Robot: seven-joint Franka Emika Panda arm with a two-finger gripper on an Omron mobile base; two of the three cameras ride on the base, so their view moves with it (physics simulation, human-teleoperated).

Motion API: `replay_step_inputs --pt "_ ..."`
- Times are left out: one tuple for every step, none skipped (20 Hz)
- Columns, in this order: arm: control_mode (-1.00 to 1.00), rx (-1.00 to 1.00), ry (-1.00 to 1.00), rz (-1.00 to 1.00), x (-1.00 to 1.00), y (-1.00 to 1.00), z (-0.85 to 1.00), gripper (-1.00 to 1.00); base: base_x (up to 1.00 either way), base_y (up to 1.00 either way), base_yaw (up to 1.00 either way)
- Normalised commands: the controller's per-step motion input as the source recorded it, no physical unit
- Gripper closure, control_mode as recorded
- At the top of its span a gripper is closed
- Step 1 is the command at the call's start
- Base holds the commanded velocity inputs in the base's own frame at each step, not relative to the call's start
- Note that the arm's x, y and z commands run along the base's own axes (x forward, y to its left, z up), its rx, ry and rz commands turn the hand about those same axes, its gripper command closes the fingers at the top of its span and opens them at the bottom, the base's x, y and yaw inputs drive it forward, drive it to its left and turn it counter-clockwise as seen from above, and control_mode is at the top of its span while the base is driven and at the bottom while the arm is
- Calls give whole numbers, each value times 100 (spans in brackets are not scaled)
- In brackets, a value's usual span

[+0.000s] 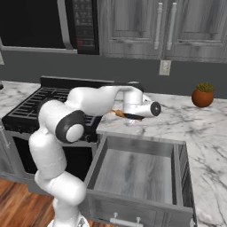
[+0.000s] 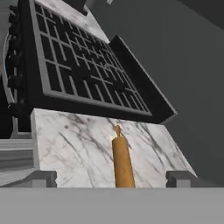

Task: Pick the rolling pin from the drawer and place it on the counter.

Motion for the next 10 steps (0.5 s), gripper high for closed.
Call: replay_step_inputs --pt "-100 -57 -1 13 -99 100 45 -100 0 0 0" --pt "-100 -59 0 14 -94 100 43 -100 0 0 0" --pt "-100 -62 0 15 -89 100 41 -100 0 0 0" --pt "-100 -65 0 15 -83 100 36 -100 0 0 0" --pt "-100 -65 0 14 -78 100 36 -100 0 0 0" --pt "-100 -65 0 12 -77 100 36 -100 0 0 0" --pt "-100 -67 0 12 -74 100 32 -100 0 0 0" --pt "-100 -68 0 13 -71 100 32 -100 0 0 0" --pt "-100 -66 0 12 -74 100 29 -100 0 0 0" --pt "-100 -65 0 12 -74 100 28 -100 0 0 0"
